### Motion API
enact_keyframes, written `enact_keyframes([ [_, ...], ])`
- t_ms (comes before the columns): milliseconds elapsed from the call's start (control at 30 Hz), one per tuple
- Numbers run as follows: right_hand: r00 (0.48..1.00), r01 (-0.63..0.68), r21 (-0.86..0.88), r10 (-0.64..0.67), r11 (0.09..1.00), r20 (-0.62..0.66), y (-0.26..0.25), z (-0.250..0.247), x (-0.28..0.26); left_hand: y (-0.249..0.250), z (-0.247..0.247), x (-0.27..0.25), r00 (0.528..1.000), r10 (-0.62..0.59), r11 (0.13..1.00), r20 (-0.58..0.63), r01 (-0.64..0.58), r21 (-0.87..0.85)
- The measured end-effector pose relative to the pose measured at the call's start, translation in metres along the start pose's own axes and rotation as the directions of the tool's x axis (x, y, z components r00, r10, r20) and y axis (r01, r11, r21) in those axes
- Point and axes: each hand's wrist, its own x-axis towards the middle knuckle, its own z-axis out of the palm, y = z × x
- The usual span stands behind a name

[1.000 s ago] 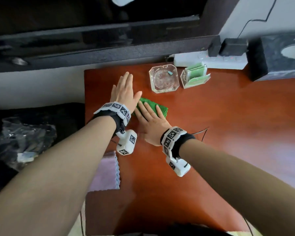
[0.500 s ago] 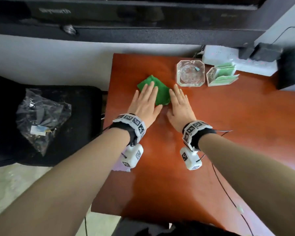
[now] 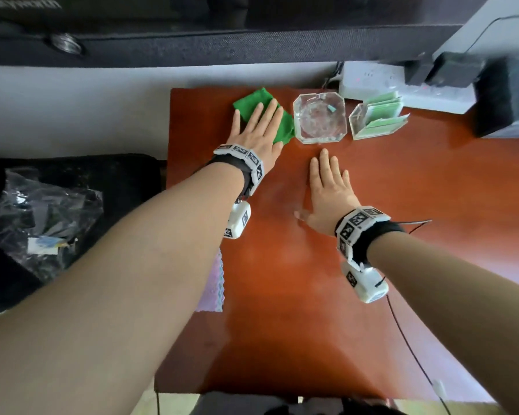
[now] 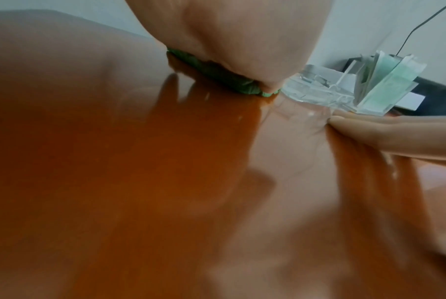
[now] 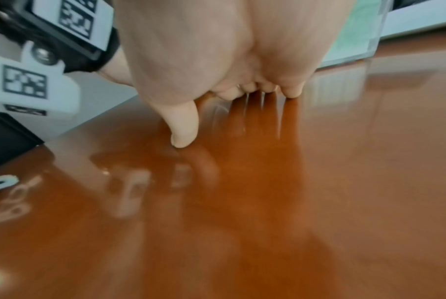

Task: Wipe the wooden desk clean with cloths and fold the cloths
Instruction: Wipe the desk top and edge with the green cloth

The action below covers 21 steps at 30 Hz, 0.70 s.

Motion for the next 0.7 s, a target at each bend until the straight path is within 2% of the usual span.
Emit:
enact_keyframes([
  [100, 0.999, -0.035, 0.007, 0.035, 0.999, 0.03, -0.006, -0.002, 0.002, -0.007, -0.002, 0.016, 0.999, 0.04, 0.999, -0.012, -0.04, 0.005],
  [167, 0.997, -0.059, 0.013, 0.058, 0.998, 0.051, -0.009, -0.003, 0.004, -0.013, -0.004, 0.024, 1.0, 0.02, 0.999, -0.023, -0.021, -0.04],
  [333, 0.992, -0.092, 0.014, 0.091, 0.996, 0.087, -0.012, -0.005, 0.009, -0.044, -0.006, 0.026, 0.987, -0.151, 0.977, -0.062, 0.139, -0.163],
  [533, 0.991, -0.088, 0.022, 0.085, 0.996, 0.104, -0.009, -0.006, 0.011, -0.104, 0.004, -0.011, 0.945, -0.318, 0.933, -0.077, 0.298, -0.2],
  [700, 0.989, -0.091, 0.035, 0.086, 0.995, 0.118, -0.006, -0.007, 0.012, -0.102, 0.015, -0.039, 0.911, -0.409, 0.895, -0.052, 0.389, -0.219],
])
